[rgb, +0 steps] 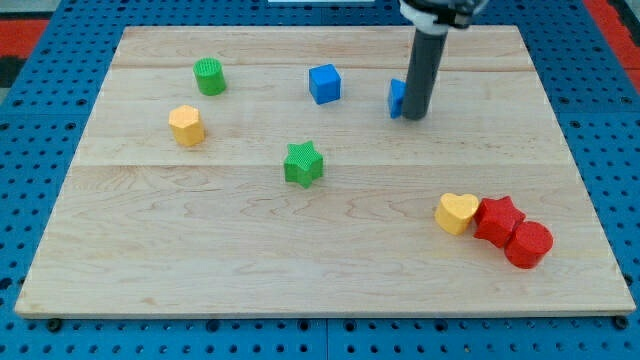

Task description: Move blue triangle above the red star

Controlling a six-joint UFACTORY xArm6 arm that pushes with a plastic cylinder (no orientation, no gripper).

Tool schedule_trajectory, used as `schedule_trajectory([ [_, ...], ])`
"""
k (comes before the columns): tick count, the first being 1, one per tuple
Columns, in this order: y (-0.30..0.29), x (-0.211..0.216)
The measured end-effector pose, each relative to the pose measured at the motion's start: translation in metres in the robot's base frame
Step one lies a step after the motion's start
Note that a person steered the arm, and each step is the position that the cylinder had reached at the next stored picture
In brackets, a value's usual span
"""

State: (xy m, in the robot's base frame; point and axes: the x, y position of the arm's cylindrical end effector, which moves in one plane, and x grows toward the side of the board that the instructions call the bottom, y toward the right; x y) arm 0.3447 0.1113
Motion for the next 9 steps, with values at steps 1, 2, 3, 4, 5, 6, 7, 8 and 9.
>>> schedule_trajectory([
  [1, -0.069, -0.024],
  [2, -0.109, -0.031],
  [3, -0.141, -0.065],
  [4, -0.15, -0.099],
  [5, -0.083, -0.097],
  [6, -0.03, -0.084],
  [7, -0.027, -0.057],
  [8, -0.001, -0.037],
  [9, 0.005, -0.015],
])
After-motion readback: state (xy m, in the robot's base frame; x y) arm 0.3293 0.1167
